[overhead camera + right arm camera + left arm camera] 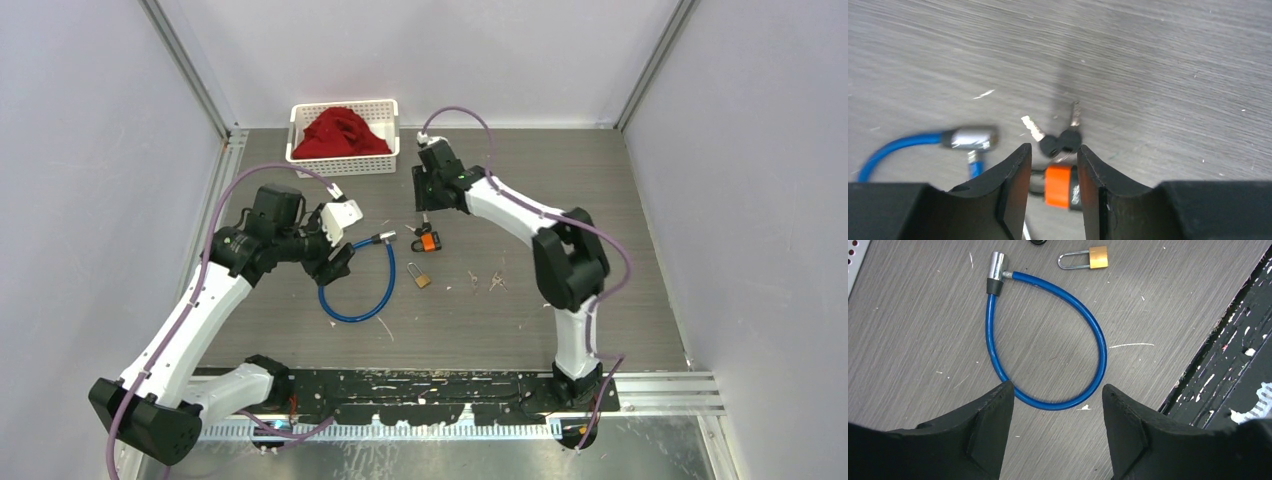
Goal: Unlock with the key
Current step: Pick up the key from the center of the board.
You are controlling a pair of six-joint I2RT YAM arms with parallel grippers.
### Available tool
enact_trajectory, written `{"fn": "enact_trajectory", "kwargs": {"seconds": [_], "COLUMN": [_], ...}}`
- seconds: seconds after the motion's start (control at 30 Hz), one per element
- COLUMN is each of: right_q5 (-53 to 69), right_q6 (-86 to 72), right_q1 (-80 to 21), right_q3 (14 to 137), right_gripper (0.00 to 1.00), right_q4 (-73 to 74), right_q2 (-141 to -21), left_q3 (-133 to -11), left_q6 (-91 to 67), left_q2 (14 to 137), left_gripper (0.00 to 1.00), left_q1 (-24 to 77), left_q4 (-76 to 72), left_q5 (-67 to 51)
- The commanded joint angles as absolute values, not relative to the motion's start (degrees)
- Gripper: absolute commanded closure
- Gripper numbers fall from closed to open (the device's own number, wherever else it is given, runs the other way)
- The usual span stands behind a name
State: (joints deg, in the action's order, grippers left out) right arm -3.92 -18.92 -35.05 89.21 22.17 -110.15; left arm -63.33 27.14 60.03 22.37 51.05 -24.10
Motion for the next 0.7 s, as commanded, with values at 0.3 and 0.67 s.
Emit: {"fn": "enact_trajectory", "kwargs": {"seconds": [0.3,0.67], "right_q5": [-14.1,-13.1], "right_q6": [-15.7,-16.2], "right_q1": [-35.6,-35.8], "right_q3": [99.1,99.0], "right_gripper": [0.62,0.64], "right_q4": [28.0,27.4], "right_q2": [-125.3,-126.5], "left_q3": [-65.6,-65.0], "left_q6": [25.6,25.7], "left_q2": [59.2,58.5], "left_gripper": [0.35,0.35], "left_q1": [22.1,22.1], "left_q4": [49.6,49.7], "left_q5": [-25.2,-25.4]}}
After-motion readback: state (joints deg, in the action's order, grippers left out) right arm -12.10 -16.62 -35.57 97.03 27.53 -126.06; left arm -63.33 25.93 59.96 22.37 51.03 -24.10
